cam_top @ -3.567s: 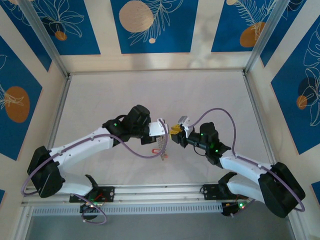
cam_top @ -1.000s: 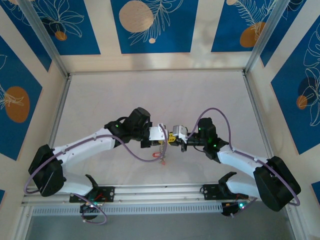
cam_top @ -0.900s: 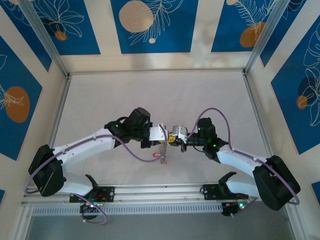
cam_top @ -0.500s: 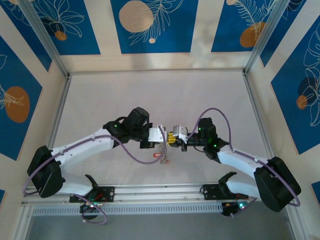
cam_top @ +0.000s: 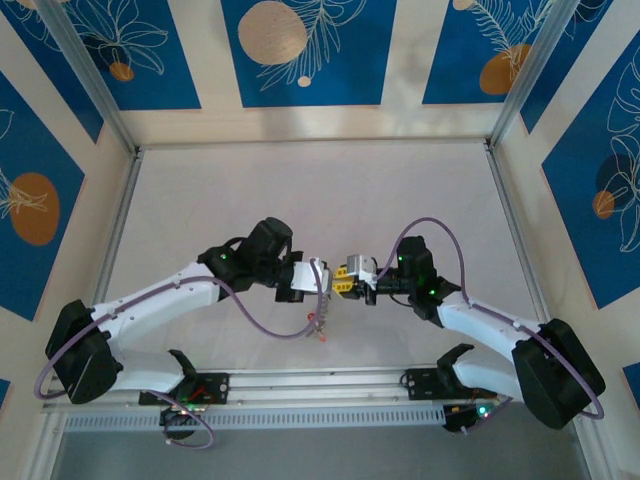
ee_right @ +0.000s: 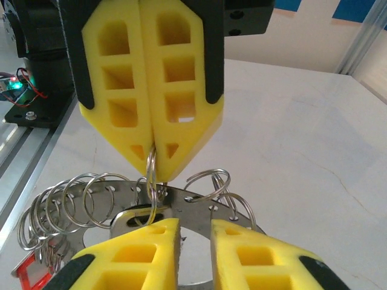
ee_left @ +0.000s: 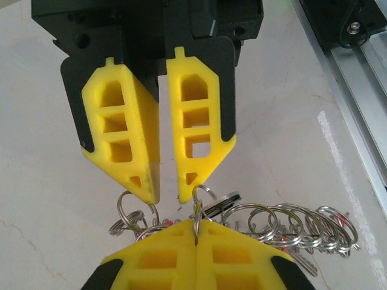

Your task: Put the keys on the keyring

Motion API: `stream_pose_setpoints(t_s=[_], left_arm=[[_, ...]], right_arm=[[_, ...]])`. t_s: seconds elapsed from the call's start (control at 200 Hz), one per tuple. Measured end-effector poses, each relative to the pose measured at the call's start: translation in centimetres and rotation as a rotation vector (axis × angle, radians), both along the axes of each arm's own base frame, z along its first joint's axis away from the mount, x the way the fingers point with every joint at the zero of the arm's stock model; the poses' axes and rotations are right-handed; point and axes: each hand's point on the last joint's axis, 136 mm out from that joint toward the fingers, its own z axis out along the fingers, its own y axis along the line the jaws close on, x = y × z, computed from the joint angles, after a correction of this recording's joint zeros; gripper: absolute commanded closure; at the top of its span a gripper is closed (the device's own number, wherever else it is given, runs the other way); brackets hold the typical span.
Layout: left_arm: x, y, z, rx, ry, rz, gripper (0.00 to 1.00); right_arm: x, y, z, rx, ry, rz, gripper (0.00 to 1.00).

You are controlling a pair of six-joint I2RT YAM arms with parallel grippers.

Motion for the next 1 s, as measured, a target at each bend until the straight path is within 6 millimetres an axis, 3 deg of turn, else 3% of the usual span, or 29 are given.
stream_pose_setpoints(t_s=[0.37, 0.66, 0.895, 1.0], left_arm=[[-0.1, 0.1, -0.2, 0.004, -0.003, -0.006, 1.0], [-0.2, 0.2, -0.5, 0.01, -0.004, -0.011, 1.0], [-0.3, 0.3, -0.7, 0.012, -0.001, -0.011, 1.0], [-0.4, 0.5, -0.8, 0.009, -0.007, -0.009, 1.0]], right_arm=[[-1.1, -0.9, 1.9, 0.027, -0.11, -0.004, 0.72], [-2.2, -0.1, 0.9, 0.001, -0.082, 0.043, 0.69], [-1.9, 0.4, -0.5, -0.025, -0.019, 0.043, 0.96], [-1.8, 0.5, -0.6, -0.024, -0.001, 0.039, 1.0]])
